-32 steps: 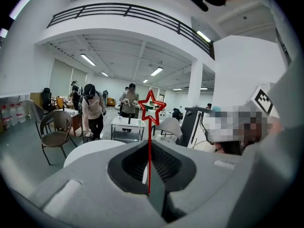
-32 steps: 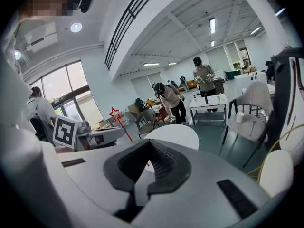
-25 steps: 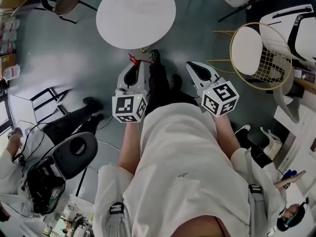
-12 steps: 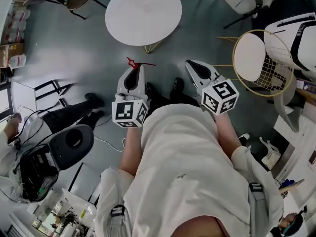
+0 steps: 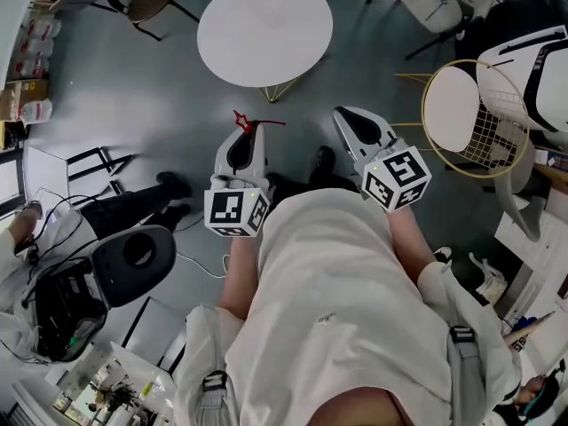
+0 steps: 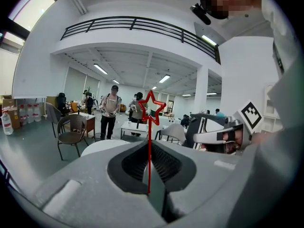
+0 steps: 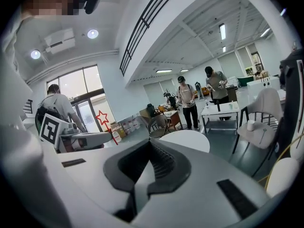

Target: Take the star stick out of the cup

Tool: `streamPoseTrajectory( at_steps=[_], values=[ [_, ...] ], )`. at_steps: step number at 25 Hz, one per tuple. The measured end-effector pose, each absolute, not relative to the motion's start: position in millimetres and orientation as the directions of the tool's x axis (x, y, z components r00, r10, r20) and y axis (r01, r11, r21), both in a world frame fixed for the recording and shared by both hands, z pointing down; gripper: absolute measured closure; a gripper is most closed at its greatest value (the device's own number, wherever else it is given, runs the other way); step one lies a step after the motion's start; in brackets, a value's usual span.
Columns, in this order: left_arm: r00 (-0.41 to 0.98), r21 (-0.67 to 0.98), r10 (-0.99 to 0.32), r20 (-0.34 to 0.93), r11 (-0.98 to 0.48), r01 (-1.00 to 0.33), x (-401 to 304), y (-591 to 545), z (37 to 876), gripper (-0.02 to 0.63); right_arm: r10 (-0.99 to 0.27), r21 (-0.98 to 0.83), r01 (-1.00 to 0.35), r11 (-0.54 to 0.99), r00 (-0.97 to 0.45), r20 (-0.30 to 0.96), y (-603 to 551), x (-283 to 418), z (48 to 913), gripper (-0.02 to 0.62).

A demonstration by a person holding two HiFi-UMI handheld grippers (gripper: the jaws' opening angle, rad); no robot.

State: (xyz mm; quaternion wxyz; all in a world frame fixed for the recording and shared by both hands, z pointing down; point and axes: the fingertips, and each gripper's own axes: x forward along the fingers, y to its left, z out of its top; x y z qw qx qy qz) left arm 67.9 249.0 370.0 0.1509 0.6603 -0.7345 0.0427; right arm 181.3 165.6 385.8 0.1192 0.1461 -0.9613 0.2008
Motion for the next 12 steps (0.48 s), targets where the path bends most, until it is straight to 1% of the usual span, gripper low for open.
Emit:
streamPoseTrajectory(
  at_steps=[4, 12],
  values=[
    [-0.085, 0.15, -0.955, 0.286, 0.132, -0.98, 67.3, 256.8, 375.6, 0.583, -0.217, -0.322, -0.315, 0.892, -0.927, 0.306, 174.9, 177.9, 387.2, 0.589],
    [-0.073, 0.151, -0.954, 0.29, 0.121, -0.981, 67.4, 261.1, 375.7, 0.583, -0.222, -0.327, -0.324, 0.888, -0.923, 0.313, 177.2, 175.5, 386.4, 0.589]
  ],
)
